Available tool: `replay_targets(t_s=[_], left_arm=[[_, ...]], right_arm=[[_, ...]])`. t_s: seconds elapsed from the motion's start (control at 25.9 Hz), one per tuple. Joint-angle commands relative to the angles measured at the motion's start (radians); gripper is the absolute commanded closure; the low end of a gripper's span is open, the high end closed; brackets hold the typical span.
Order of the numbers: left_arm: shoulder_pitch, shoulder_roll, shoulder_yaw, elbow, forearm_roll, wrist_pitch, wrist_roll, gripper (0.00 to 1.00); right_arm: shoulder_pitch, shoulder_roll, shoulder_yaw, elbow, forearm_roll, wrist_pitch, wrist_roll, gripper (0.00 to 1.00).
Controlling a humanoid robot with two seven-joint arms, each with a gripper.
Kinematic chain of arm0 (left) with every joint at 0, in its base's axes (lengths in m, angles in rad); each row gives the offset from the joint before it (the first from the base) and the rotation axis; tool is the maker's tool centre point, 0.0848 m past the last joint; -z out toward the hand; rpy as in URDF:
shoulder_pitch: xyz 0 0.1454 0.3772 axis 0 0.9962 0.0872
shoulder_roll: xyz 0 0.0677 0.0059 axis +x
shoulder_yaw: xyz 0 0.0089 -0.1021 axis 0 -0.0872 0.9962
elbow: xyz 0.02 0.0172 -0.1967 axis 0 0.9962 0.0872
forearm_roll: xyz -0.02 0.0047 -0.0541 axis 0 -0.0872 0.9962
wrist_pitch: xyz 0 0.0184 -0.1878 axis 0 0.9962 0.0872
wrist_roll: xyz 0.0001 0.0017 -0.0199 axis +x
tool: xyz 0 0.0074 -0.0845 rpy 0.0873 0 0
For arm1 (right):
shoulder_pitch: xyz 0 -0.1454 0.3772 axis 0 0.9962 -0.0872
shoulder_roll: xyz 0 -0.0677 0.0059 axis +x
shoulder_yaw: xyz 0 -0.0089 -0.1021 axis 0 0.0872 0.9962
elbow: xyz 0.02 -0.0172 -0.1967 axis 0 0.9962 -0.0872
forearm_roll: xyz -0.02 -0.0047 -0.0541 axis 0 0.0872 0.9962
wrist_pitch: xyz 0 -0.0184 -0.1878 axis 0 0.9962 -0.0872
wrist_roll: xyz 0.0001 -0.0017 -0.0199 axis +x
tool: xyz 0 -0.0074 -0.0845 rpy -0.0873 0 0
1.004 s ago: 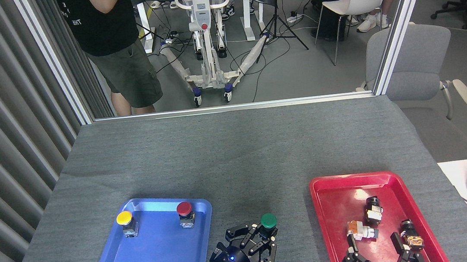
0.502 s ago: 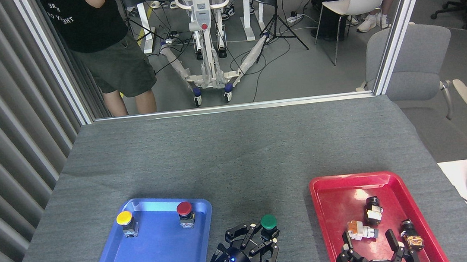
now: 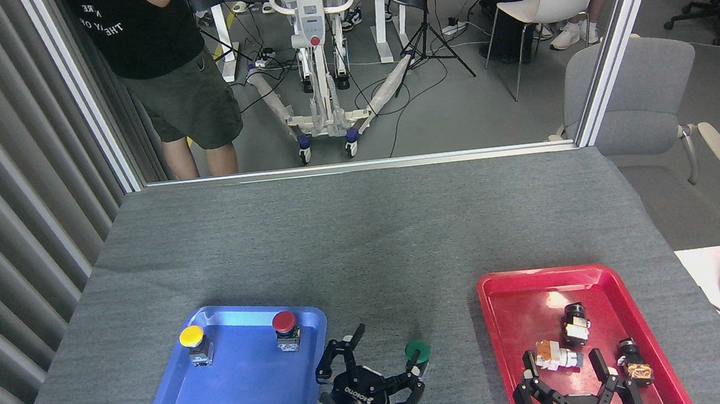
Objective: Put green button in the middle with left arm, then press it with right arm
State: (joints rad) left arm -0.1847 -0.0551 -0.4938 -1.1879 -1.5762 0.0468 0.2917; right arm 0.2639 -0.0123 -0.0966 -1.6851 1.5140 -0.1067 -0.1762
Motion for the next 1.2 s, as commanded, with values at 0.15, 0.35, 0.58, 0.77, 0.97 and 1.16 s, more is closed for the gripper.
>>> replay_targets(t_s=[0.15,0.35,0.58,0.77,0.97,1.16], left_arm=[[0.272,0.155,0.172,-0.368,0.042,0.263,-0.048,0.01],[0.272,0.159,0.208,-0.374,0.102,0.234,-0.201,0.01],[0.271,0.159,0.208,-0.38,0.1,0.234,-0.203,0.01],[0.275,0.159,0.212,-0.387,0.101,0.234,-0.203,0.01],[0.277,0.159,0.212,-0.387,0.1,0.234,-0.201,0.01],[0.277,0.159,0.212,-0.387,0.102,0.235,-0.201,0.01]], right_arm=[[-0.011,-0.002,0.031,0.005,0.006,0.004,0.004,0.2],[-0.037,-0.002,0.072,0.01,0.049,0.002,0.006,0.61],[-0.091,0.0,0.155,0.059,0.086,0.007,0.01,0.96],[-0.127,0.031,0.202,0.125,0.147,0.018,0.017,1.0],[-0.167,0.052,0.241,0.196,0.176,0.032,0.02,1.0],[-0.204,0.061,0.244,0.243,0.183,0.042,0.024,1.0]])
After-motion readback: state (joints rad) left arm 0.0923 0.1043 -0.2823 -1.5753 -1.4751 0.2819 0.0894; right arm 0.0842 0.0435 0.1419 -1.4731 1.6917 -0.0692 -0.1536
